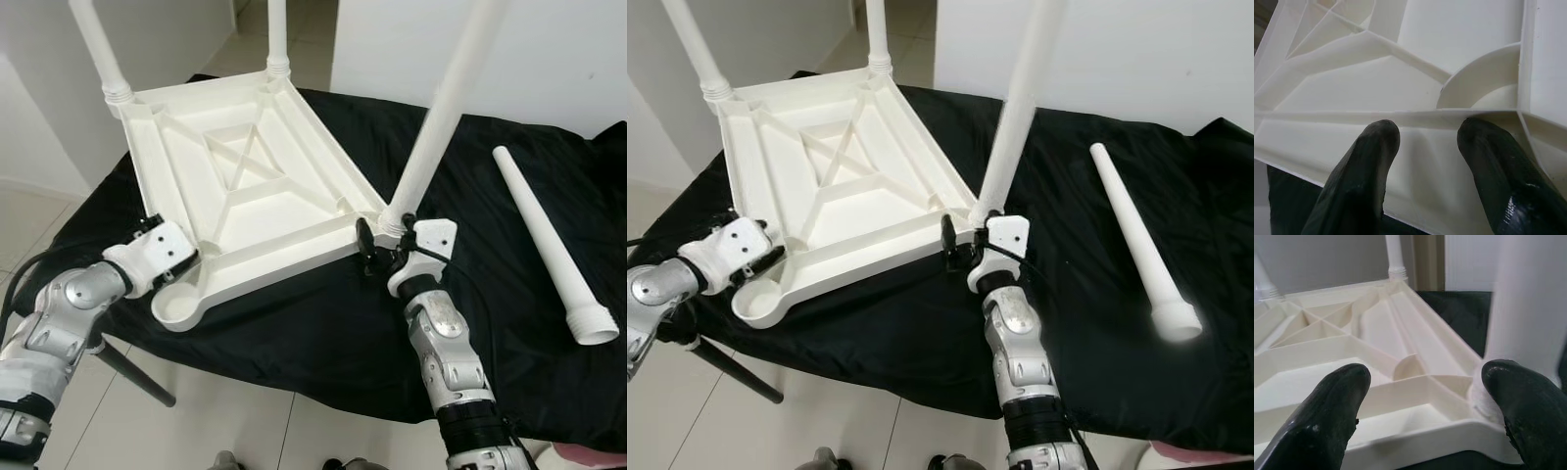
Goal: Building children table
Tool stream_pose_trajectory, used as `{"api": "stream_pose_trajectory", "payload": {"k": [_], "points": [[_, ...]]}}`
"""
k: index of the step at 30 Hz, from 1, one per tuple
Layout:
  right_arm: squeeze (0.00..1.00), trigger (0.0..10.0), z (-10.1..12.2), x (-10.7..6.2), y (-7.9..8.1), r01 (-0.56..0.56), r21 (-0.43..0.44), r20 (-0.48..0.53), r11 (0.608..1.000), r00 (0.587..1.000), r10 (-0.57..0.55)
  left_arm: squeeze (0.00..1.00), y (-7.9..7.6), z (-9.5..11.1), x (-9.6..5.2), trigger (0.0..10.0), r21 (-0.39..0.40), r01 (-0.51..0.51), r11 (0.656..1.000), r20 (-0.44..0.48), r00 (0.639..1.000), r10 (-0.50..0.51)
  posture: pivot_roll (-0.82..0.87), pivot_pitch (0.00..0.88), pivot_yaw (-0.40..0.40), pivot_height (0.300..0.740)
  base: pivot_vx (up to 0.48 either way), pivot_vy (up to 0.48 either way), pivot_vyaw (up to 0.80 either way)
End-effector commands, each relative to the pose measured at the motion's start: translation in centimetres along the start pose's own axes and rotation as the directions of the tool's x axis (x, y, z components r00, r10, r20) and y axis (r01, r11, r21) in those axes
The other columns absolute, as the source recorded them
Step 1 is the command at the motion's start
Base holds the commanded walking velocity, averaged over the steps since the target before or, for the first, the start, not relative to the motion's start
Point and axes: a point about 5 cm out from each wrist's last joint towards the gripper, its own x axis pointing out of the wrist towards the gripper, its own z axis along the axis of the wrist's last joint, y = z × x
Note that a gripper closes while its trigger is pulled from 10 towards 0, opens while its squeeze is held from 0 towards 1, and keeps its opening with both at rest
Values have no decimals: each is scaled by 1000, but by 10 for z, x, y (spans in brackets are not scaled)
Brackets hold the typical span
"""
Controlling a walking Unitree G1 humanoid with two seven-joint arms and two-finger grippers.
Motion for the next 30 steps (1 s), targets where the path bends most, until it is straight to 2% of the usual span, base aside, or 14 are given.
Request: {"api": "stream_pose_trajectory", "payload": {"k": [1, 4, 8, 12, 14, 18, 23, 26, 27, 30], "points": [[0, 10000, -3, 4, -6, 0, -4, -15, 1000, 1000, 0, 0, -17, 3, 4, 10000, -9, 105, 994, 14, 994, -105, 71, 109, 1, 740, 0, 0, 0], [0, 10000, -4, 8, -13, 7, -19, -23, 1000, 1000, -8, 0, -20, 10, 7, 10000, -19, 102, 995, 40, 994, -102, 75, 110, -8, 740, 0, 0, 0], [0, 10000, -2, 19, -36, 50, -49, -29, 998, 998, -51, 0, -33, 30, 14, 10000, -49, 103, 994, 110, 989, -97, 83, 111, -13, 740, 0, 0, 0], [0, 10000, -1, 22, -44, 63, -53, -25, 997, 998, -64, 0, -38, 36, 15, 10000, -58, 102, 993, 126, 988, -94, 85, 110, -14, 740, 0, 0, 0], [0, 10000, 2, 24, -50, 67, -33, -3, 997, 998, -67, 0, -42, 47, 21, 10000, -102, 73, 992, 151, 987, -57, 89, 109, -12, 740, 0, 0, 0], [0, 10000, 4, 25, -50, 56, -14, 21, 998, 998, -56, 0, -43, 56, 26, 10000, -139, 39, 990, 172, 985, -14, 89, 108, -11, 740, 0, 0, 0], [0, 10000, 1, 21, -38, 25, -16, 24, 1000, 999, -24, 0, -41, 64, 32, 10000, -209, 23, 978, 185, 983, 17, 82, 114, -5, 740, 0, 0, 0], [0, 10000, 0, 19, -36, 21, -24, 22, 1000, 1000, -20, 0, -40, 64, 31, 10000, -216, 32, 976, 188, 982, 9, 82, 115, -4, 740, 0, 0, 0], [0, 10000, -5, 12, -31, 21, -43, 23, 999, 1000, -20, 0, -36, 63, 27, 10000, -212, 45, 976, 182, 983, -6, 80, 118, -4, 740, 0, 0, 0], [0, 10000, -7, 6, -29, 49, -45, 32, 998, 998, -47, 0, -33, 61, 25, 10000, -200, 50, 979, 172, 985, -15, 79, 119, -3, 740, 0, 0, 0]]}}
